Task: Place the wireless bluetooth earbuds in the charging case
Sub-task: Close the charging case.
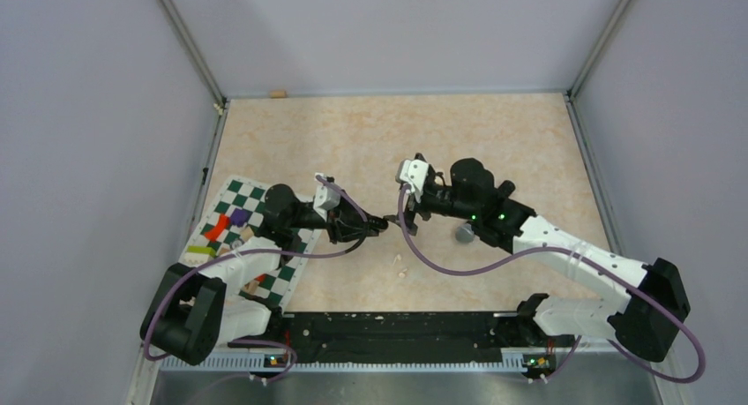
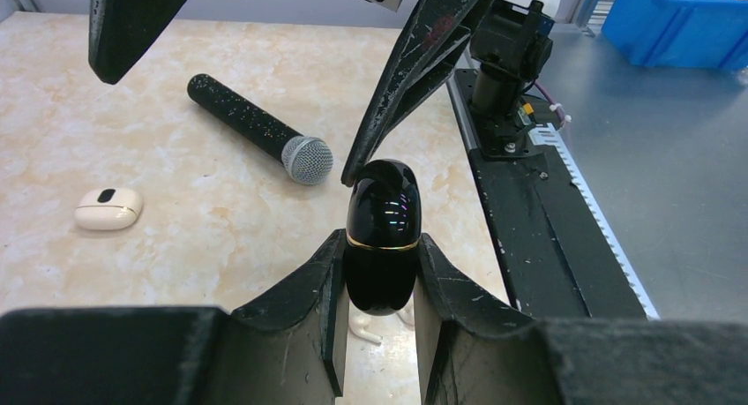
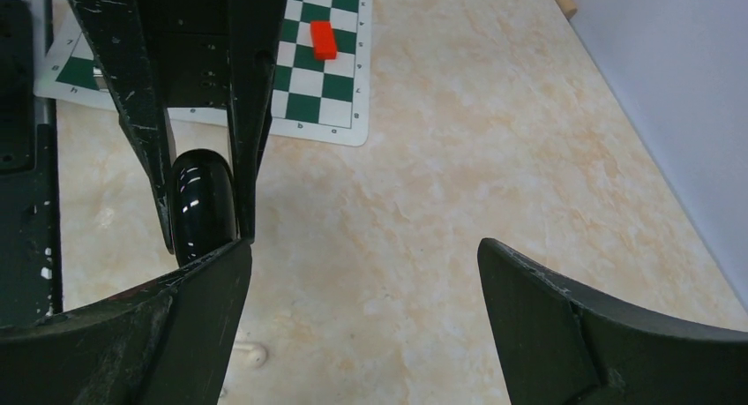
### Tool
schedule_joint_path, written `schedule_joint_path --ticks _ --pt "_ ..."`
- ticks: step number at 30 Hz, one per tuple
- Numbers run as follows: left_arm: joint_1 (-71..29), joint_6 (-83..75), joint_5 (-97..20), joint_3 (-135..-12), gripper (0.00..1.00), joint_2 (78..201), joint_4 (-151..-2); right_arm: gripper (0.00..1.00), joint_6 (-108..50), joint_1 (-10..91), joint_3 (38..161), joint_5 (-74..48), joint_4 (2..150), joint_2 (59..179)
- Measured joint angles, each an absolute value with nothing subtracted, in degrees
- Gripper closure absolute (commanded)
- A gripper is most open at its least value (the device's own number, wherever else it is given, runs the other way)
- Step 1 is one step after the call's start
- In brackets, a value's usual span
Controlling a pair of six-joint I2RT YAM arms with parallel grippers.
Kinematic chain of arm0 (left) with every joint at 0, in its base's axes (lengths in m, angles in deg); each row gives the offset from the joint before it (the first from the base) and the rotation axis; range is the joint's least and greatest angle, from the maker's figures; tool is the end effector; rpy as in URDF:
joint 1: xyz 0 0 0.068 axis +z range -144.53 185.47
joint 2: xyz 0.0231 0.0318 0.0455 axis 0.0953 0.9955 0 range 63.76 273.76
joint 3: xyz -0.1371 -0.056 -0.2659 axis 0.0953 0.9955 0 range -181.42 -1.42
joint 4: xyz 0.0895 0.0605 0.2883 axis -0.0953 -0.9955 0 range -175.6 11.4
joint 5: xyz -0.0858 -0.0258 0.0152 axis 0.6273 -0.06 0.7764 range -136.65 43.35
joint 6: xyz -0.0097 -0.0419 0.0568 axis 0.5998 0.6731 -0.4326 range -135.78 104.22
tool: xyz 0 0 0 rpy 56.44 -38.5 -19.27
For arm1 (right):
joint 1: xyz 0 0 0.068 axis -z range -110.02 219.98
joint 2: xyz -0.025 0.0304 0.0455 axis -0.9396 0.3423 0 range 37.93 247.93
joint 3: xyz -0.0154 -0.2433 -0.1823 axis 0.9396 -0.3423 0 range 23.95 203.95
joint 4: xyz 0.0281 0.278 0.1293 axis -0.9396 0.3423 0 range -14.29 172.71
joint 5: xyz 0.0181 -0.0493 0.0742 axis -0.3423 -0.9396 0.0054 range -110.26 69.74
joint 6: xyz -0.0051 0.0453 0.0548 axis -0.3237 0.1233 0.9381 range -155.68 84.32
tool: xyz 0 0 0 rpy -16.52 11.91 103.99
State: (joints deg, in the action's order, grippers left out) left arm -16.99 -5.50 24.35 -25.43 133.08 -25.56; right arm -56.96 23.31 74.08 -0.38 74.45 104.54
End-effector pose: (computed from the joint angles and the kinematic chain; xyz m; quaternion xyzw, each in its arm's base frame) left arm 0.2163 -0.1494 0.2365 0.4917 0.4862 -0.5393 0.4806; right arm 0.2091 0.2507 0.3259 -0.5243 0.5904 0.2653 0.5533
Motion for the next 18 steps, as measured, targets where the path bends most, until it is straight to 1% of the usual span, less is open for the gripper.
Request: schedule_joint_path --ticks 5,10,18 --pt "-17.25 -6.09 24.22 -25.49 1.0 133.08 -27.33 0.01 -57.88 23.68 74.08 1.23 76.64 103.36" --pt "-17.23 -6.68 20.33 -26.98 1.0 134.98 -30.13 0.01 -59.04 24.6 74.58 -1.63 79.09 101.18" --pt "-17.58 -7.34 7.7 -30.78 1.0 139.83 -37.69 0.01 -59.63 35.81 76.9 -7.14 81.47 96.85"
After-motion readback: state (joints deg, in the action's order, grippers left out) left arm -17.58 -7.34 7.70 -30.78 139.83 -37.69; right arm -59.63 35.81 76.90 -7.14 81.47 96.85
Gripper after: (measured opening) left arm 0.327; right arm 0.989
